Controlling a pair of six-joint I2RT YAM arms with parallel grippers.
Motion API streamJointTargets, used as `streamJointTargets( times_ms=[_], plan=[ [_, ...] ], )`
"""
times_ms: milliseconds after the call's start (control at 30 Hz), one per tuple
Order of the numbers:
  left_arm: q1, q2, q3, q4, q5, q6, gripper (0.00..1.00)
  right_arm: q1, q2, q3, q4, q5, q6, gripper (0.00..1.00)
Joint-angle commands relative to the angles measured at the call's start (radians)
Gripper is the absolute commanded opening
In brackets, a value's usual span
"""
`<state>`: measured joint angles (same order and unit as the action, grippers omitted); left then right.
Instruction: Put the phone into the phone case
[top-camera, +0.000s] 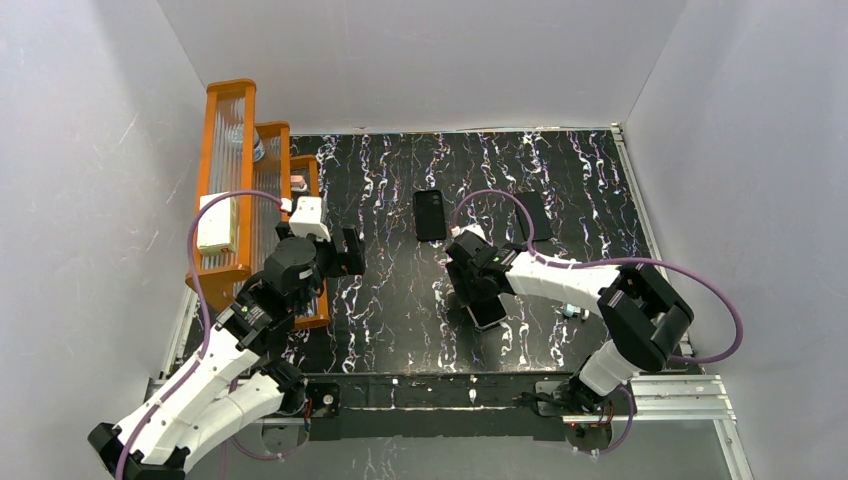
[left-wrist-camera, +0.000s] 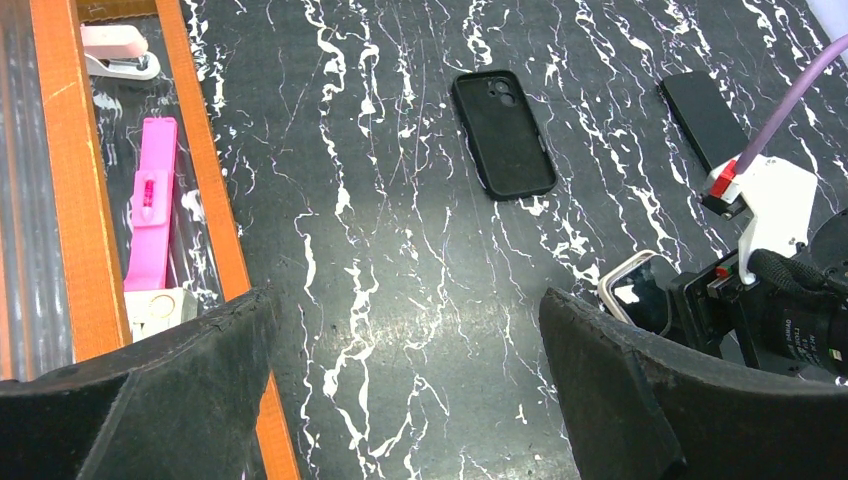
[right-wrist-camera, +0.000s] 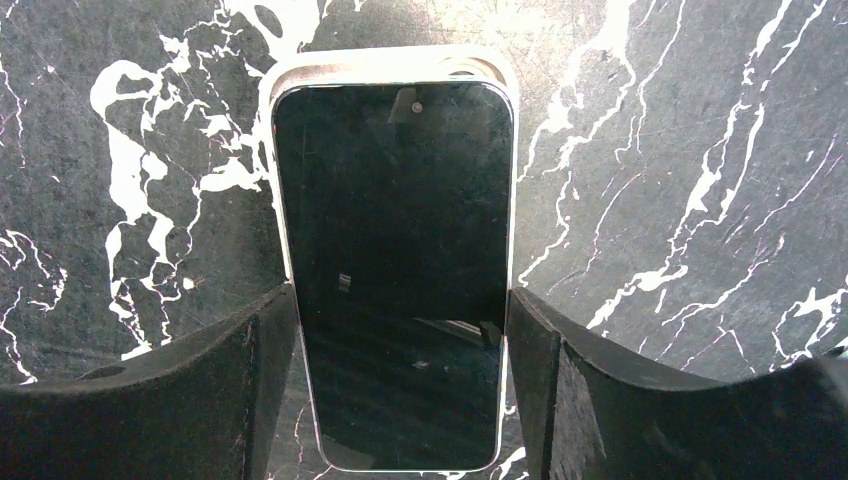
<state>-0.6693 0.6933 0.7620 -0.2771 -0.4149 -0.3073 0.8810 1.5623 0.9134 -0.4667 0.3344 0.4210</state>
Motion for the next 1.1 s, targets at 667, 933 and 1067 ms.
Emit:
streamJointTargets(
  times_ms=[667,933,1067],
  plan=[
    [0.003,0.114,0.055,0.004,0.109,-0.004,0.98,-0.102,-0.162,-0.039,0.069,-0.142,0.015,0.95],
    [0.004,0.265,0.125,0.004,0.255,-0.055,0.91,-0.206,-0.181,-0.095,0.055,-0.233,0.038,0.75],
    [0.003,0.345,0.155,0.005,0.328,-0.069,0.88,-0.251,-0.193,-0.134,0.103,-0.323,0.032,0.69]
  ],
)
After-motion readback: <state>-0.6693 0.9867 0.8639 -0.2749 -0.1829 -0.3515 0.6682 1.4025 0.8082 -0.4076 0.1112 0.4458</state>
